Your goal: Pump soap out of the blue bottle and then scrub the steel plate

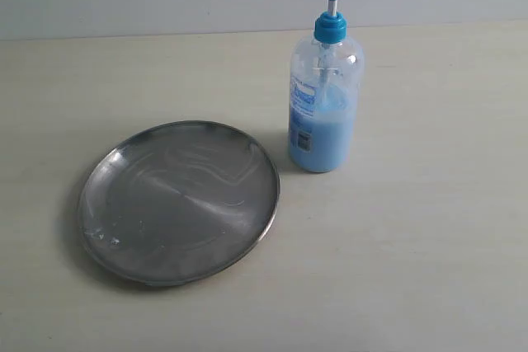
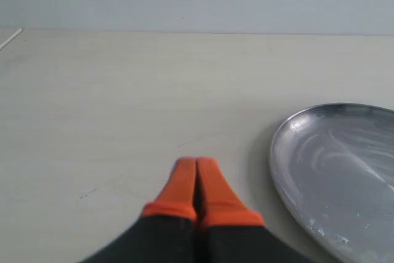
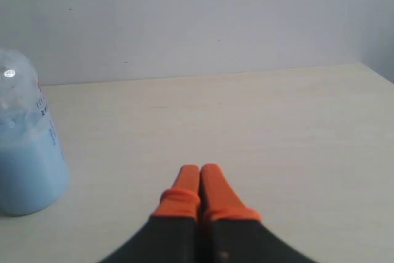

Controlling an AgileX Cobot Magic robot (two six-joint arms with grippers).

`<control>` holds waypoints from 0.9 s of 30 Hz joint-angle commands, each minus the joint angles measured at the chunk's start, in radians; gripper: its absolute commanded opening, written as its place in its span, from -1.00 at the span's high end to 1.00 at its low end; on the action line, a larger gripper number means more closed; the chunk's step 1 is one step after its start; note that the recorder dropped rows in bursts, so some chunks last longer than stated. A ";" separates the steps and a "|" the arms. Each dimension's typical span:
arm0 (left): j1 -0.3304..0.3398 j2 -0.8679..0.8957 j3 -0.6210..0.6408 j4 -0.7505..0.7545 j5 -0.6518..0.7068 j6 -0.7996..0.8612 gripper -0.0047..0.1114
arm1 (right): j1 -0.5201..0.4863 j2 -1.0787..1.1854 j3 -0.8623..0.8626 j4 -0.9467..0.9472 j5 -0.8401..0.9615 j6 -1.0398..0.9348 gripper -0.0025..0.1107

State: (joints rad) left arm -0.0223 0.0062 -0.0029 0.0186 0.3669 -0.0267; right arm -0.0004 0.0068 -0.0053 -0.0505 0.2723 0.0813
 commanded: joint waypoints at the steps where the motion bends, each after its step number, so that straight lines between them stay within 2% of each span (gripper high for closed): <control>1: -0.008 -0.006 0.003 -0.004 -0.011 0.005 0.92 | -0.005 -0.007 0.005 -0.002 -0.005 -0.001 0.96; 14: -0.008 -0.006 0.003 -0.004 -0.011 0.005 0.92 | 0.001 0.001 0.005 -0.002 0.008 -0.001 0.96; 27: -0.008 -0.006 0.003 -0.004 -0.011 0.005 0.92 | 0.001 0.219 -0.250 -0.002 0.086 -0.001 0.96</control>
State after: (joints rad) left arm -0.0223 0.0062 -0.0029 0.0186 0.3669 -0.0267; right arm 0.0000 0.1822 -0.2045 -0.0505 0.3545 0.0813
